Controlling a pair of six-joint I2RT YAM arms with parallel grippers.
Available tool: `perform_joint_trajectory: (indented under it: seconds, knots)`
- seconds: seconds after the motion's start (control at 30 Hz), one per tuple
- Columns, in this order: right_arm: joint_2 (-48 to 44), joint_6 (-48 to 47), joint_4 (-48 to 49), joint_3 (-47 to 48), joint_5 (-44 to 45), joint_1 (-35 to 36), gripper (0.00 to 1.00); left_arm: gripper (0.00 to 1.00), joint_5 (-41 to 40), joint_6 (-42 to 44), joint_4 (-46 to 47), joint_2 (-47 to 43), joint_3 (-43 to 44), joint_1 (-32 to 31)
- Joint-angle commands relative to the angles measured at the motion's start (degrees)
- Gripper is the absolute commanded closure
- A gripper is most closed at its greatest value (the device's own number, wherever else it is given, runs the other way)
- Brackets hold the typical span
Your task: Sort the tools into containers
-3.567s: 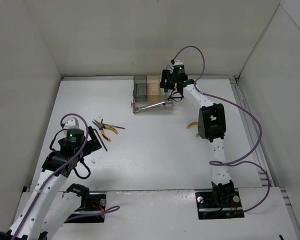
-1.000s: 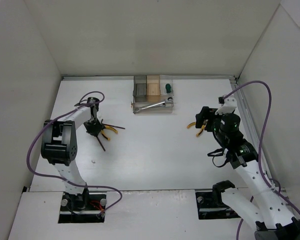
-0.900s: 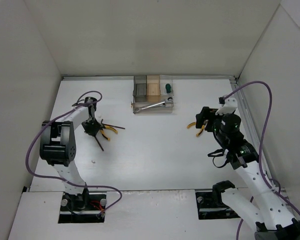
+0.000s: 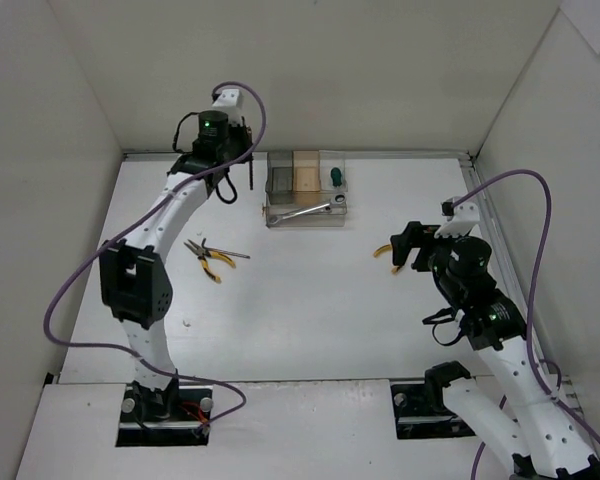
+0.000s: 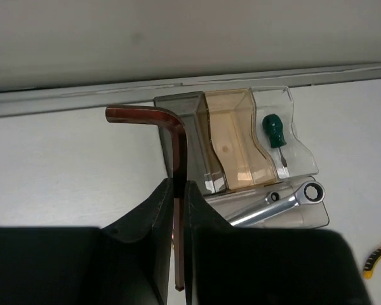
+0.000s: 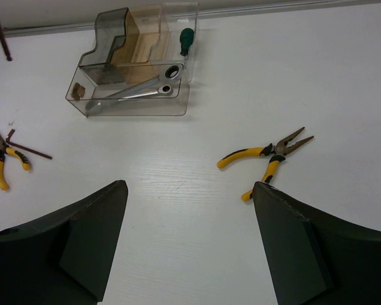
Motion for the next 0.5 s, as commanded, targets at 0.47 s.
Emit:
perform_joint_trajectory:
  seconds: [0.47]
  knots:
    - [-3.58, 0.95, -2.62, -0.67, -8.89, 0.13, 0.23, 1.00, -5.68, 6.41, 34.99, 17.18, 10.79, -9.02]
